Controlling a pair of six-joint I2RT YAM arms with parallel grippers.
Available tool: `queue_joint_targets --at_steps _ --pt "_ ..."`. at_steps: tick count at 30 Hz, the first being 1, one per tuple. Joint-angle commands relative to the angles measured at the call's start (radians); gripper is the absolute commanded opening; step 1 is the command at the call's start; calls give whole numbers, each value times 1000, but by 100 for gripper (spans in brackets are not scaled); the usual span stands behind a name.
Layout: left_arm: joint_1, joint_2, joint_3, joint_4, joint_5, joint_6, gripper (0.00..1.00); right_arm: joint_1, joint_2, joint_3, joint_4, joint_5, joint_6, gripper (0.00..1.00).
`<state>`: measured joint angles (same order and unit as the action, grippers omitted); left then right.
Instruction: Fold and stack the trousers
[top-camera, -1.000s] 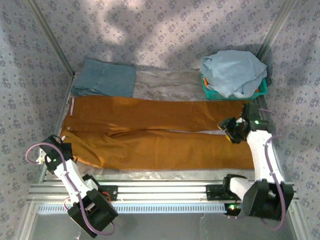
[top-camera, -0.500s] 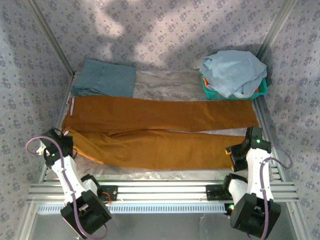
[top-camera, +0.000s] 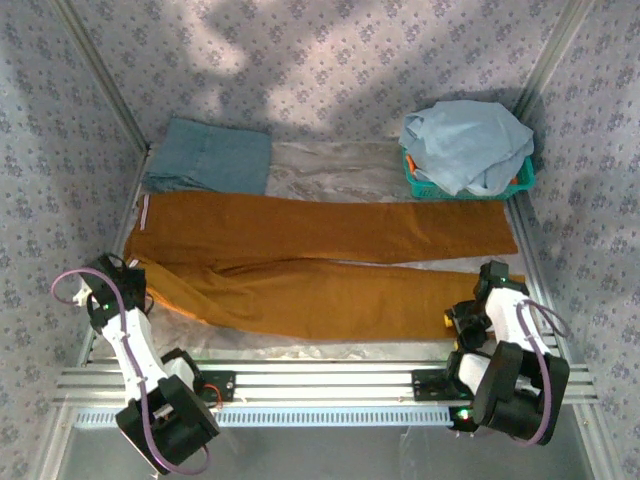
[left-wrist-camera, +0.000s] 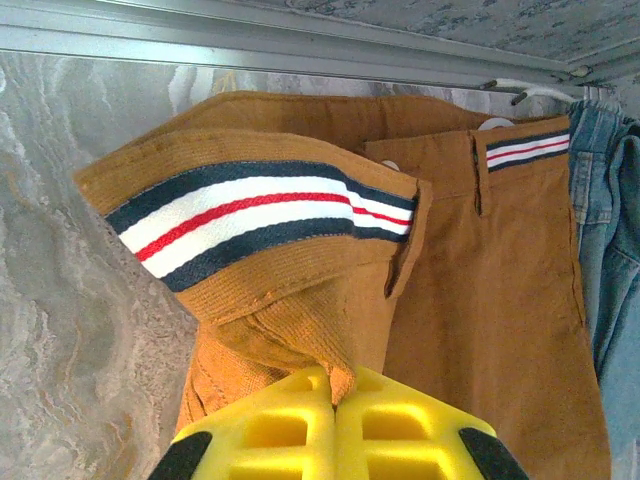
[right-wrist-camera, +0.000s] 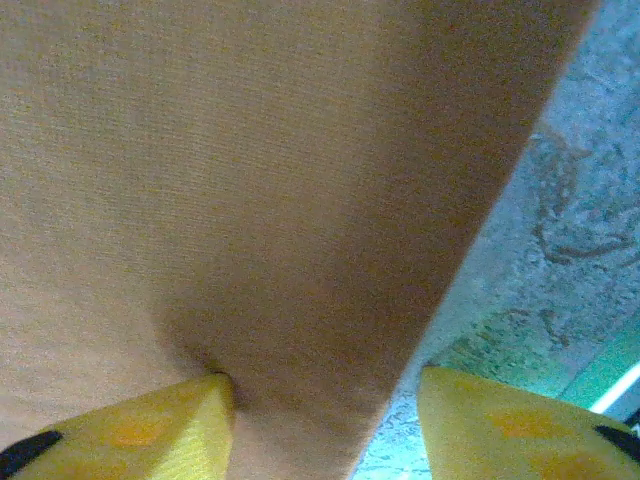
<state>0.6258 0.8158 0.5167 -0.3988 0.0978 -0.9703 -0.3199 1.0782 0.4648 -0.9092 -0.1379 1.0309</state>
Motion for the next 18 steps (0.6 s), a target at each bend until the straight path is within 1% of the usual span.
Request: queue_joint_targets --at_steps 1,7,9,14,18 --pt "-5 2 50 39 17 3 0 2 38 -21 92 -10 11 42" --pt "-5 3 95 0 29 10 0 1 -17 20 78 -13 -50 9" --pt "-6 1 118 -26 35 19 0 1 -53 30 64 -17 -80 1" --pt "-5 -10 156 -75 37 31 0 -6 -125 62 45 -24 -162 0" --pt "-7 -5 186 -58 53 17 0 -8 -133 136 51 -31 -226 0"
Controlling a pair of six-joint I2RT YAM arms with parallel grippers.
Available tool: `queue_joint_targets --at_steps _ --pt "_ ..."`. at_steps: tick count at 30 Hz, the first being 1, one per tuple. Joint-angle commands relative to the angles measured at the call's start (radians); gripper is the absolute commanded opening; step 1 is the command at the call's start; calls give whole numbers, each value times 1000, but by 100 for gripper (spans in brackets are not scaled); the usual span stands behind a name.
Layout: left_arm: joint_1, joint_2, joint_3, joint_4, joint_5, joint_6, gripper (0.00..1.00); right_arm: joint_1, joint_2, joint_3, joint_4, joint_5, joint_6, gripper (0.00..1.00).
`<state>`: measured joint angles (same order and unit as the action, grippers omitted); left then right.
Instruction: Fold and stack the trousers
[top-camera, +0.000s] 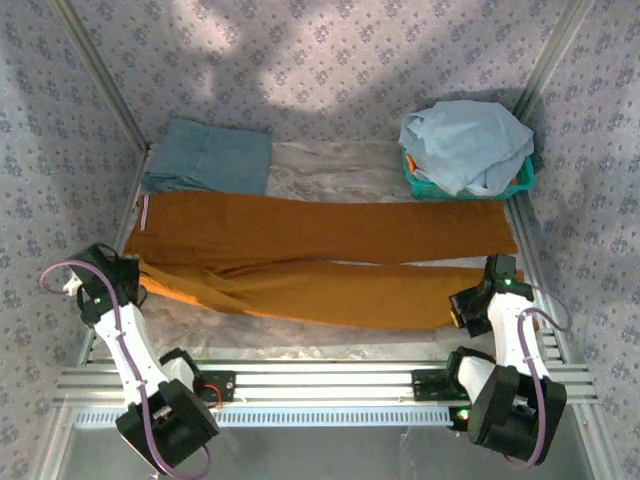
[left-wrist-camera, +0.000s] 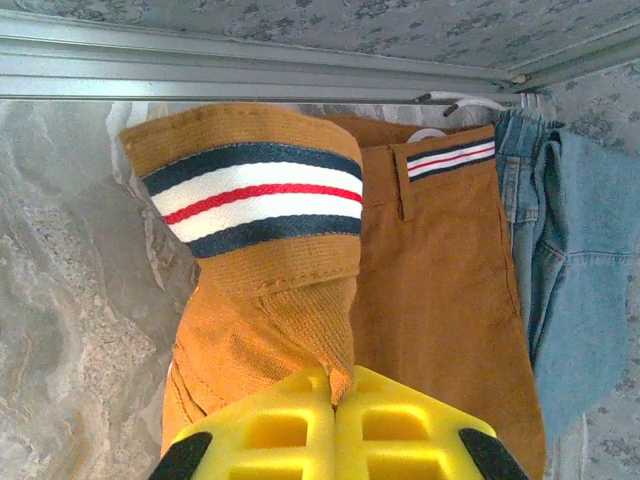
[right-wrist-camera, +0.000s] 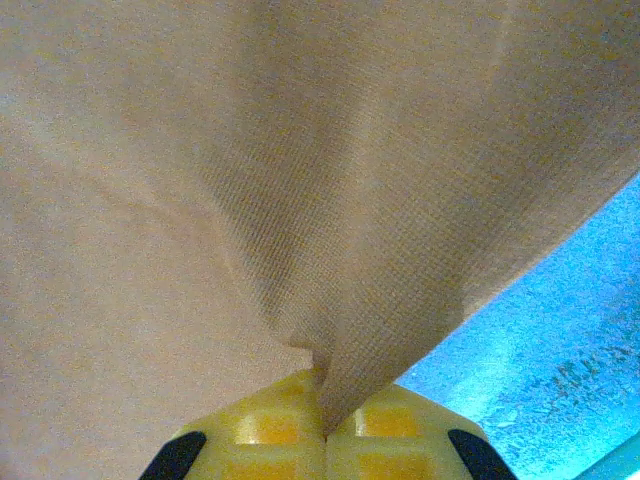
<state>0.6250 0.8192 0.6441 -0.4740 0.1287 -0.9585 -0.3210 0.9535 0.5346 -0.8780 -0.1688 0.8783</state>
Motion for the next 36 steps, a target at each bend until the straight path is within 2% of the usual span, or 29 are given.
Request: queue_joint_targets --at_steps 1,4,8,12,19,24,30,36 --pt "-9 0 69 28 23 -1 0 -7 -1 89 33 -9 -85 0" --pt "-47 35 123 53 -5 -8 0 -4 41 168 60 -14 -107 0" --pt "-169 145 255 61 -112 16 0 20 137 290 120 -22 -138 0" --pt "-230 298 392 83 -123 30 0 86 288 431 167 -3 -184 0" --pt "-261 517 586 75 -170 52 0 166 551 646 217 17 -281 0" --pt "-271 663 699 76 -189 81 0 202 747 841 178 8 -361 0" --pt "-286 802 812 59 -186 105 0 224 897 986 145 49 -399 0" --pt "-325 929 919 30 -206 161 0 232 997 1052 141 52 -400 0"
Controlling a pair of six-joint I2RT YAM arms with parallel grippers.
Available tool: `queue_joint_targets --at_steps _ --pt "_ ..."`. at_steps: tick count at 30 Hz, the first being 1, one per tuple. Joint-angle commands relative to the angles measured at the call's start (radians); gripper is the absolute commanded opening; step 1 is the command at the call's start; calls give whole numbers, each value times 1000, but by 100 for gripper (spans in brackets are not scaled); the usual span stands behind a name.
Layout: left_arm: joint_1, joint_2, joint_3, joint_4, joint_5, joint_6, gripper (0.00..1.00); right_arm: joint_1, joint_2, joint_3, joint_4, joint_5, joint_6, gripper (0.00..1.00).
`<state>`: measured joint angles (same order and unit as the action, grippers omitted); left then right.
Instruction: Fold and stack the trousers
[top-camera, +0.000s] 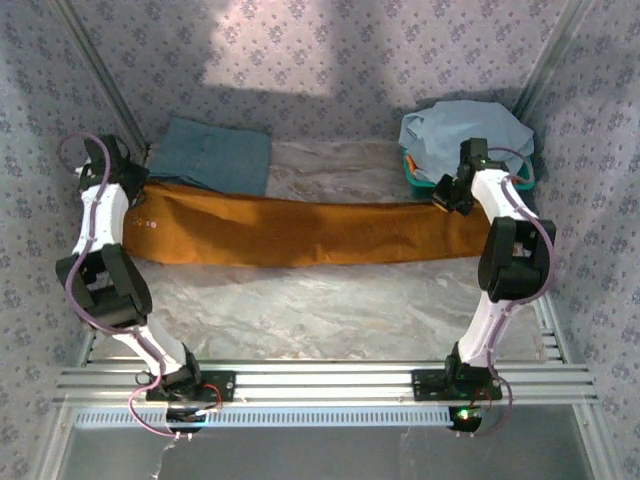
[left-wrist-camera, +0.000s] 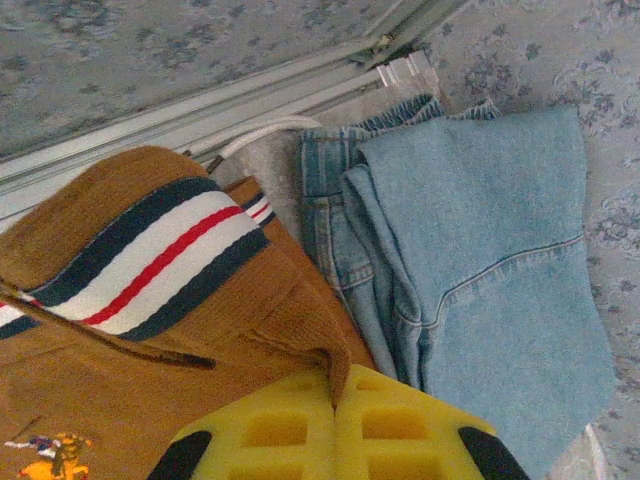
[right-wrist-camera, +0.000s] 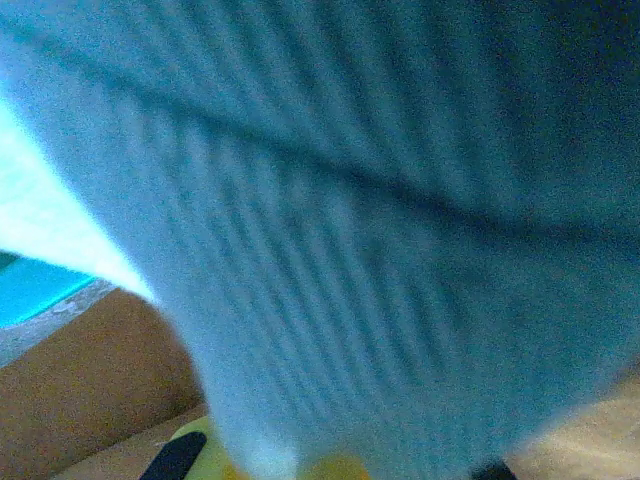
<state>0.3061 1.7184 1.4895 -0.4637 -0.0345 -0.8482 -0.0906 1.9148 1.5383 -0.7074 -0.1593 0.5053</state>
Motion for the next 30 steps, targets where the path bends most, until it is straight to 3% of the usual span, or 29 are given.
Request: queue_joint_targets --at_steps 1,4,7,8,9,11,13,15,19,22,25,27,30 --pt "-10 46 87 17 -43 59 0 1 45 55 -30 43 -27 0" --pt "-19 94 127 5 -51 73 0 2 68 63 -28 36 -22 3" --pt "-27 136 160 -3 -37 86 4 7 73 69 -23 23 -20 26" --pt "-30 151 173 -11 -29 93 14 11 71 72 -23 23 -19 37" --pt "-34 164 187 -16 -22 104 20 16 64 75 -24 18 -19 42" --pt "-40 178 211 -31 -2 122 48 29 45 78 -26 7 -21 51" --pt "-40 181 233 -55 17 131 60 50 12 75 -28 13 -29 57" --pt "-43 156 223 -63 27 129 83 74 -35 62 -36 29 -30 60" --pt "-44 50 119 -77 48 101 92 143 -130 -4 -23 43 -15 61" --pt "-48 -121 -135 20 38 49 92 223 -190 -77 -3 52 0 61" --pt "-48 -281 -324 -18 -25 57 91 280 -235 -144 2 71 0 61" --pt "-42 -386 -457 -33 -83 57 91 282 -274 -211 23 79 19 62" --pt "-6 -500 -641 22 -73 46 92 261 -329 -324 72 37 44 66"
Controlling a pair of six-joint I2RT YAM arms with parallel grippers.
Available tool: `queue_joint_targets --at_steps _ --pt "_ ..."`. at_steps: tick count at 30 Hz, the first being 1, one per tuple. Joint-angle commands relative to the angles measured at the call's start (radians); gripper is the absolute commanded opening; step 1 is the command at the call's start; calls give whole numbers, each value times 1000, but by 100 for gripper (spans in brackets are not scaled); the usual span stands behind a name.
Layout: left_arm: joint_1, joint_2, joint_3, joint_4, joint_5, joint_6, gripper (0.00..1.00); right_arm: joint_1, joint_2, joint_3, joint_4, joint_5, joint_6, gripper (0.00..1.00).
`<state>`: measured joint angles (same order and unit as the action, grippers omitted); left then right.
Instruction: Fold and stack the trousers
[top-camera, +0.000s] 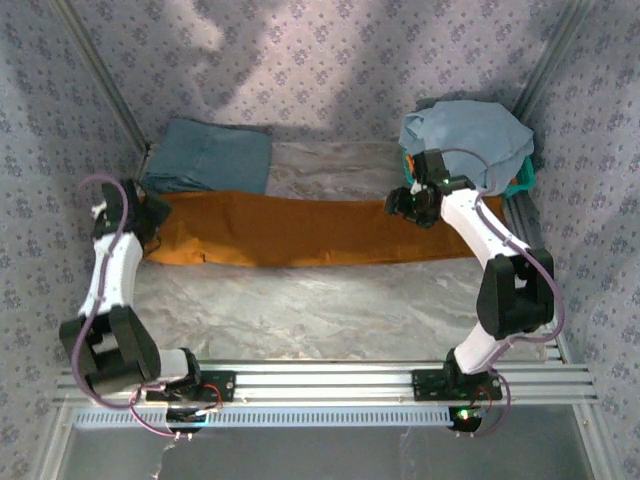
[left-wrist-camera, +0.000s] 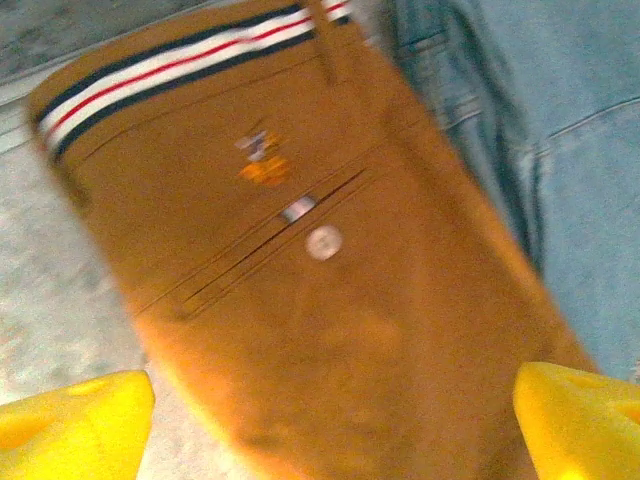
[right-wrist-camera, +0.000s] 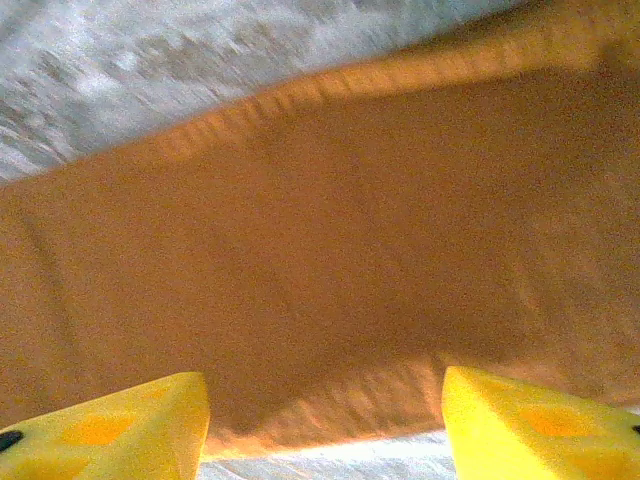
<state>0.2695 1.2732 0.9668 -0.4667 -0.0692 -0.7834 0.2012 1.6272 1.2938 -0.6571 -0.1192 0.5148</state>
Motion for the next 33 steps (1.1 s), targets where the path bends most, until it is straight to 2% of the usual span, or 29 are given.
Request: queue_joint_targets --at_steps 1,5,8,10,14,18,24,28,33 --pt "49 -71 -158 52 -12 -16 91 -36 -55 -119 34 -27 38 67" --pt "105 -64 -257 152 58 -24 87 -80 -89 -236 52 -114 52 72" --pt "105 -15 -277 247 87 -36 86 -167 -103 -330 118 -218 87 73" --pt "108 31 -273 304 89 -27 85 -222 -112 -378 150 -258 105 78" --pt "131 138 -244 381 133 -29 83 -273 -102 -401 167 -278 141 79" --pt "132 210 -249 482 165 -42 73 -277 -63 -414 228 -257 201 77" --pt "132 275 -255 560 182 -33 60 -278 40 -380 288 -305 258 65" --pt "132 293 -255 582 186 -28 44 -273 83 -367 271 -281 260 61" --pt "132 275 -257 583 169 -15 30 -293 107 -369 275 -268 255 29"
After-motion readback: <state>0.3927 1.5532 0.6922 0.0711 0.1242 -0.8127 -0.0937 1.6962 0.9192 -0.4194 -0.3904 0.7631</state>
